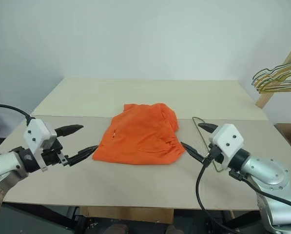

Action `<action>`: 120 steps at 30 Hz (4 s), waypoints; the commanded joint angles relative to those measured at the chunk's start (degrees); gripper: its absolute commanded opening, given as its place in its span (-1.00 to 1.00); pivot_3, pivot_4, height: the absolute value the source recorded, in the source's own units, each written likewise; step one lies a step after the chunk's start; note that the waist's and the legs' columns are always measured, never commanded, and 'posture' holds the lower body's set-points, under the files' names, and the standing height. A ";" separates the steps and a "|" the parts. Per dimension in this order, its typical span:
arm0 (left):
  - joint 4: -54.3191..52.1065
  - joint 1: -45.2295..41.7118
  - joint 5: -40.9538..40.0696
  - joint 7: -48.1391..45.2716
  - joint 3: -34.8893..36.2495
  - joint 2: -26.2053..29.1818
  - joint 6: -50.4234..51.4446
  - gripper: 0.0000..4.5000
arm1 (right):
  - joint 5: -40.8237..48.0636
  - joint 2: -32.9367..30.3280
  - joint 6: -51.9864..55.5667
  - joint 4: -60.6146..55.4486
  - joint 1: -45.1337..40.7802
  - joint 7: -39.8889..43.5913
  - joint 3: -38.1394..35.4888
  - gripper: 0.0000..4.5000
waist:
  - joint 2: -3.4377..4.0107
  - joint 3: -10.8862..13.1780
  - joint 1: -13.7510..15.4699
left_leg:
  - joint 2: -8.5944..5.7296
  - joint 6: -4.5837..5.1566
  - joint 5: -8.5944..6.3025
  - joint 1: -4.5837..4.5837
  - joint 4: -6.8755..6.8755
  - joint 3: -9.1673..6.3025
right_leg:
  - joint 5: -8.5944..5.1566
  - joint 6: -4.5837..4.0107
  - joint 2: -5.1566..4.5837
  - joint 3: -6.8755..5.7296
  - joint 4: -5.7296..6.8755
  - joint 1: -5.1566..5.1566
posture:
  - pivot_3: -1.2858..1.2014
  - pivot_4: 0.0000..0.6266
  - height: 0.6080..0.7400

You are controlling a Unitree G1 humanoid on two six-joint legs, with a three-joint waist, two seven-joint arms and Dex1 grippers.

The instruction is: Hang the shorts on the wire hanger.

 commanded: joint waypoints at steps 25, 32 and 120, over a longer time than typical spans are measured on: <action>16.55 1.24 32.04 -13.76 -18.62 17.33 -26.71 1.00 | 1.17 -6.27 3.25 -4.10 -5.38 0.64 -0.10 0.99 | 0.05 0.40 -0.53 | 0.05 0.07 -0.04 -0.06 -0.06 0.14 | -0.04 -0.03 -0.01 -0.01 -0.07 -0.05 | 0.08 -0.90 1.00; 27.06 -11.70 44.09 -11.24 -32.21 10.11 -32.60 1.00 | 1.18 -5.96 4.97 -7.00 -4.45 -0.78 -0.19 0.99 | 0.03 0.39 -1.16 | 0.04 0.08 -0.05 -0.09 -0.04 0.12 | -0.03 -0.03 0.05 -0.08 -0.04 -0.06 | 0.05 -0.92 1.00; 24.25 -6.40 25.94 -30.75 -21.68 14.83 -36.38 -1.00 | -19.16 -13.57 -39.80 20.07 -14.57 13.87 25.80 -0.96 | 0.20 -0.75 -4.17 | 0.21 0.54 -0.34 1.01 0.04 0.09 | -0.25 0.05 -0.01 -0.08 -0.07 1.03 | 0.02 -1.00 1.00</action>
